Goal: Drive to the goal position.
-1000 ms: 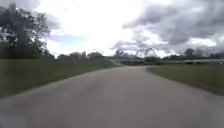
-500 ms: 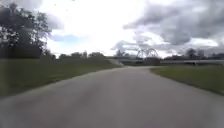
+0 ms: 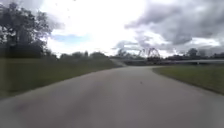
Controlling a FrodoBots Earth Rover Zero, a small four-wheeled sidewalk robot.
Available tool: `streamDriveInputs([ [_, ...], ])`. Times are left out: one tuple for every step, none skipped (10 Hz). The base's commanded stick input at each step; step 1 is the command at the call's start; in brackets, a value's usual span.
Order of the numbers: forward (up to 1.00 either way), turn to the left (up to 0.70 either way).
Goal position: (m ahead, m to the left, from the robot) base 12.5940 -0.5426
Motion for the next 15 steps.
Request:
streamDriveInputs([
  [1.00,0.00],
  [1.00,0.00],
  [1.00,0.00],
  [1.00,0.00],
  [1.00,0.00],
  [1.00,0.00],
  [1.00,0.00],
  [1.00,0.00],
  [1.00,0.00],
  [1.00,0.00],
  [1.00,0.00],
  [1.00,0.00],
  [1.00,0.00],
  [1.00,0.00],
  [1.00,0.00],
])
